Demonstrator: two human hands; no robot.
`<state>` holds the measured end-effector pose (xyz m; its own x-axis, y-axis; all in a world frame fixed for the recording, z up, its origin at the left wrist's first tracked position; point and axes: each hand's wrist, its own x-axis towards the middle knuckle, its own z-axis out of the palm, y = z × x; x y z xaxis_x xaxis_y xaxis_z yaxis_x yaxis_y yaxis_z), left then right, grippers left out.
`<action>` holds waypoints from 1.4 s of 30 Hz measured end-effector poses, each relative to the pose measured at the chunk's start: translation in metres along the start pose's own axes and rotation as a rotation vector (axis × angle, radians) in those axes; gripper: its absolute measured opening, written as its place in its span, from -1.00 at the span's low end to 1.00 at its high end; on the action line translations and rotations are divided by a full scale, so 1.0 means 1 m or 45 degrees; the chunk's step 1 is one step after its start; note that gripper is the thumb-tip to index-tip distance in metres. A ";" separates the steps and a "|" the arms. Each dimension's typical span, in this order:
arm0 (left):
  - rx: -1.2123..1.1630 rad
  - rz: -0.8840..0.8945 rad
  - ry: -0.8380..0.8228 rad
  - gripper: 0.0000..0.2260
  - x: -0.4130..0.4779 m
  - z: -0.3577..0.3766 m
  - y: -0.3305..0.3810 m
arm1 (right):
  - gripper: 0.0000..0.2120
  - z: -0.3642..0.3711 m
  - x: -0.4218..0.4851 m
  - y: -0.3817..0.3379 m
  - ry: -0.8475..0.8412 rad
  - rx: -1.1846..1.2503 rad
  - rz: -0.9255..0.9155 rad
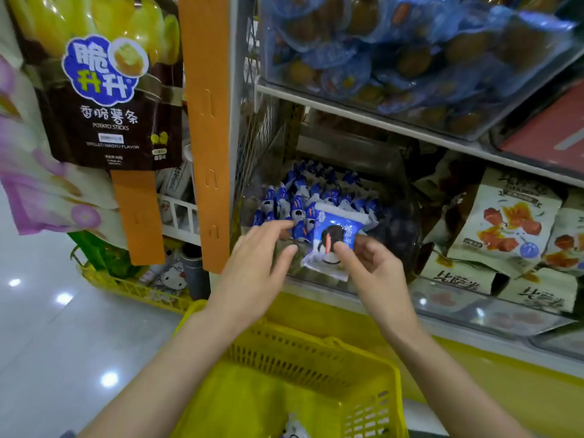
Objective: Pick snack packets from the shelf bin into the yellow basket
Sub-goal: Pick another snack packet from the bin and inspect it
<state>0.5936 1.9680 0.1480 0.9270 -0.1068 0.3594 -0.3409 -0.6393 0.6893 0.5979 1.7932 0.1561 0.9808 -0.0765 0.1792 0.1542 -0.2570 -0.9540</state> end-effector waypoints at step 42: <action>0.622 0.303 0.123 -0.66 0.032 0.011 -0.034 | -0.67 0.068 0.201 0.015 -0.309 -1.216 0.076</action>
<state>0.6363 1.9780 0.1292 0.8068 -0.2358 0.5417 -0.4059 -0.8875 0.2181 0.8056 1.8398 0.1611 0.9982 0.0576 -0.0191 0.0475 -0.9372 -0.3456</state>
